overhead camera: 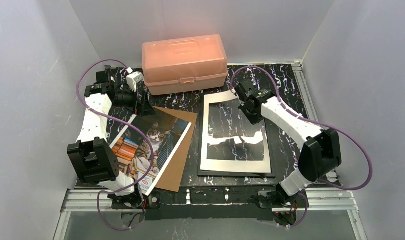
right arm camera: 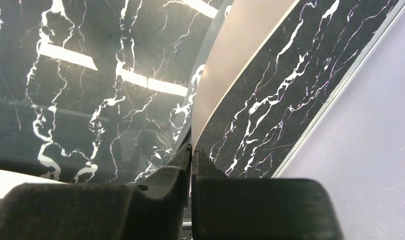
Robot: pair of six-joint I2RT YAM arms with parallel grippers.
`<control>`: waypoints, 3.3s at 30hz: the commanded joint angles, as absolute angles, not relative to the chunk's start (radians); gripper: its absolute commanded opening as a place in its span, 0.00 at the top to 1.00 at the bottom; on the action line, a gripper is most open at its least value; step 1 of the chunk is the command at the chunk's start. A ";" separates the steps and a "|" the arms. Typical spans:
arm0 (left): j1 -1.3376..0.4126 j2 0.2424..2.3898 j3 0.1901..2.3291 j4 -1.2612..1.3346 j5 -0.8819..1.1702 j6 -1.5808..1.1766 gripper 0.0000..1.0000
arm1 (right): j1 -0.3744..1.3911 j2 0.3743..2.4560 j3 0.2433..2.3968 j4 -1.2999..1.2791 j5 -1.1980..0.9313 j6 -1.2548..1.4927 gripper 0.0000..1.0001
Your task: Put the photo into the frame
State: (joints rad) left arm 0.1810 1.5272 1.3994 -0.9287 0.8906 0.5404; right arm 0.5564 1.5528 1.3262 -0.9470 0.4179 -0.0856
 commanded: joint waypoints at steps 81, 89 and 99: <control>0.178 1.505 1.373 -0.960 0.955 0.570 0.02 | 0.499 1.679 1.326 -0.851 0.539 0.013 0.01; 0.179 1.520 1.375 -0.960 0.947 0.565 0.02 | 0.497 1.700 1.442 -0.579 0.459 0.082 0.05; 0.179 1.561 1.385 -0.942 0.926 0.549 0.02 | 0.520 1.955 1.575 -0.212 0.305 0.232 0.54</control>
State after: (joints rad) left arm 0.1810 1.5433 1.3808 -0.9344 0.9199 0.5560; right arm 0.5007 1.8797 1.5581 -0.4133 0.3656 0.1539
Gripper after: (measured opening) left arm 0.982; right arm 0.518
